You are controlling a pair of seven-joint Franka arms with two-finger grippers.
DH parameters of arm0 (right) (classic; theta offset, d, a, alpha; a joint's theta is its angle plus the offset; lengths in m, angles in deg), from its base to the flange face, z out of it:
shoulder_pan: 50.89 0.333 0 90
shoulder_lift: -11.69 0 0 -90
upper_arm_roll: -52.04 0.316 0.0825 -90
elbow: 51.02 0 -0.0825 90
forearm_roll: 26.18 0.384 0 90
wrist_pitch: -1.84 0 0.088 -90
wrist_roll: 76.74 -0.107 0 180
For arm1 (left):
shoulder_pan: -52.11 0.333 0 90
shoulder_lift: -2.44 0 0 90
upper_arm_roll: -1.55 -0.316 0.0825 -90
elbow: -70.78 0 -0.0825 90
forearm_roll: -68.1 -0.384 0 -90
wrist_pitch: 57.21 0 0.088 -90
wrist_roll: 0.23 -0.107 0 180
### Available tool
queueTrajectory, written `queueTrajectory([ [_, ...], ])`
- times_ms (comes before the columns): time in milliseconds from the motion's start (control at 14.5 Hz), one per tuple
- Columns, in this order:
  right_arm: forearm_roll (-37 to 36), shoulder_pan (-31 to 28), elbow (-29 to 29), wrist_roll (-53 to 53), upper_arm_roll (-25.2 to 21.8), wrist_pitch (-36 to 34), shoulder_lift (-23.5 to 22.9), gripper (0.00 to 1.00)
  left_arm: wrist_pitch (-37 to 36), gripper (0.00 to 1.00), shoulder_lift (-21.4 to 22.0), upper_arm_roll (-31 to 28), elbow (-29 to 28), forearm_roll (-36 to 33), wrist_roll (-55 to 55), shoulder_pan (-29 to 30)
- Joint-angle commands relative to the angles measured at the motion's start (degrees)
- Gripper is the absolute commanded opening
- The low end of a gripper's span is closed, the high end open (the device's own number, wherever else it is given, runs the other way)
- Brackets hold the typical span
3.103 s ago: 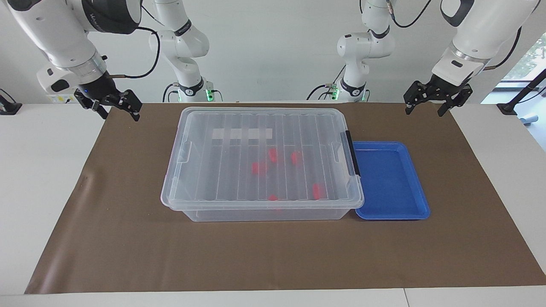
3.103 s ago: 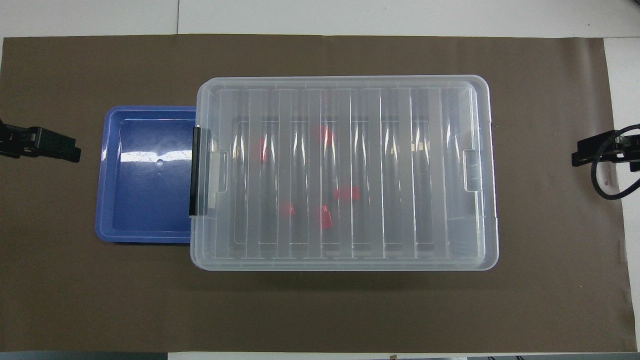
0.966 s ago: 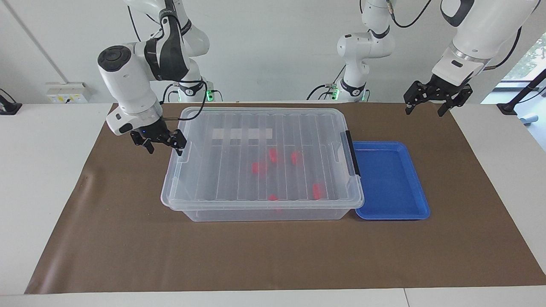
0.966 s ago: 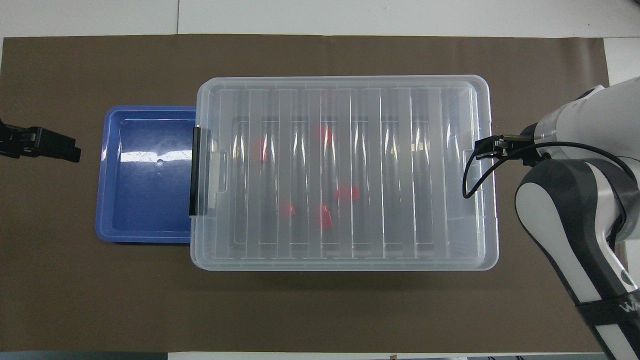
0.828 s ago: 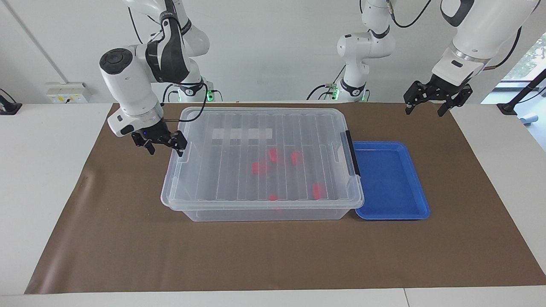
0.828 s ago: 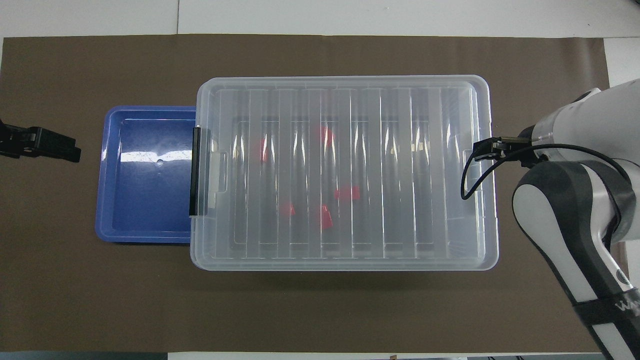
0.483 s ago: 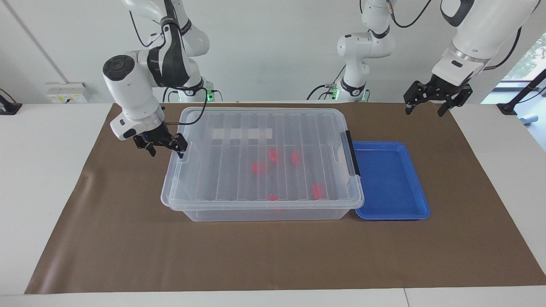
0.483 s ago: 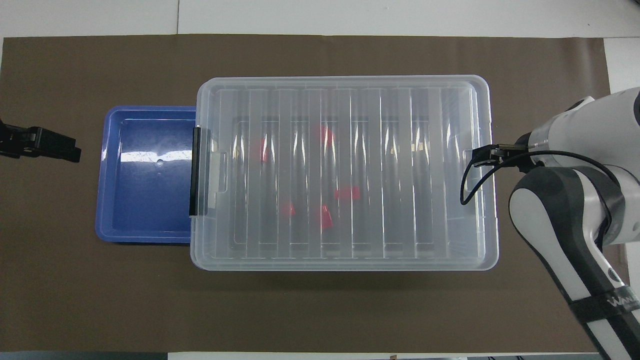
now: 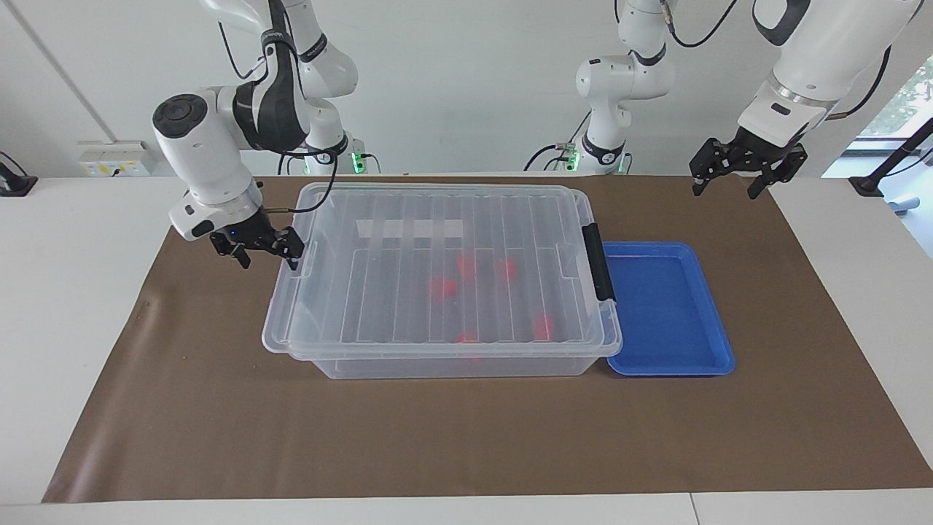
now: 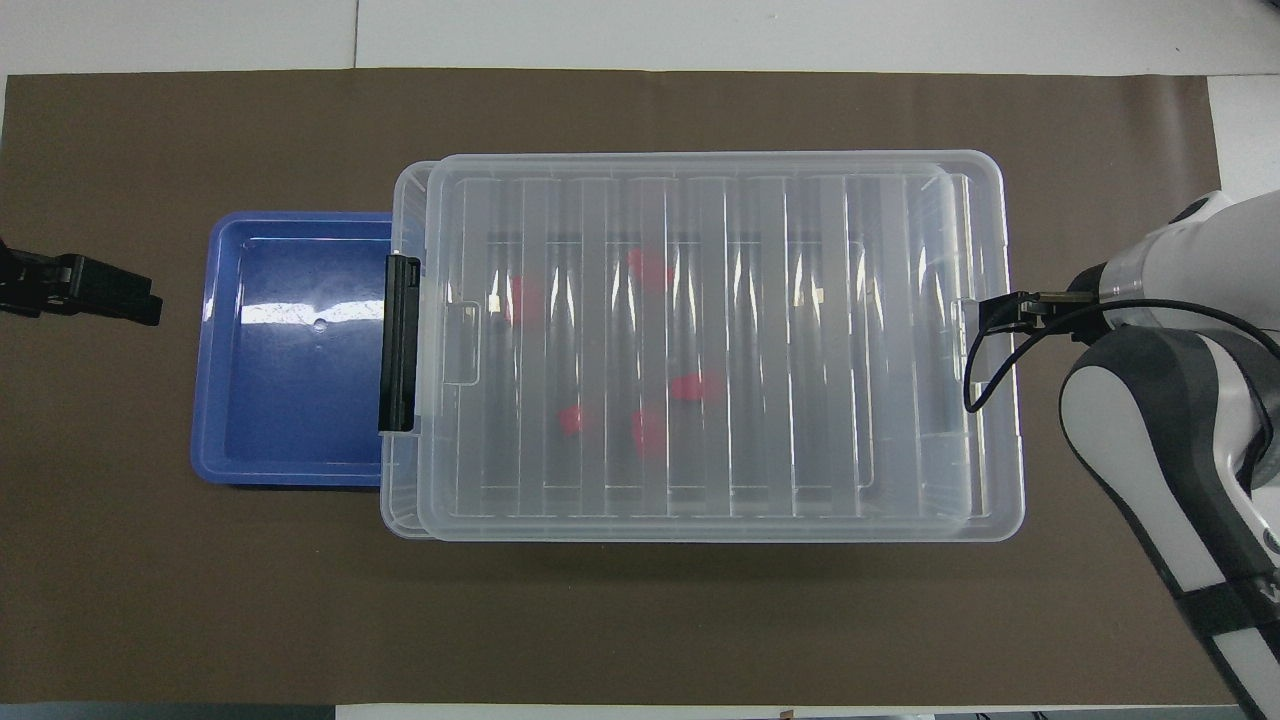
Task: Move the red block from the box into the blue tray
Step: 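Slide the clear lid away from the tray with the right gripper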
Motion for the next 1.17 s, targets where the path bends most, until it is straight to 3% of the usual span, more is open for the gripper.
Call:
queueTrajectory([
  [0, 0.6, -3.0, 1.8, 5.3, 0.3, 1.2, 1.2, 1.0, 1.3, 1.0, 1.2, 0.0, -1.8, 0.7, 0.0, 0.3],
  [759, -0.2, -9.9, 1.1, 17.9, 0.2, 2.4, 0.7, 1.0, 5.5, 1.0, 1.9, 0.6, -4.0, 0.7, 0.5, -0.7],
  [1103, -0.5, -12.2, 1.0, 22.2, 0.1, 2.5, 0.6, 1.0, 9.6, 1.0, 2.1, 0.6, -7.1, 0.6, 3.9, -6.2],
])
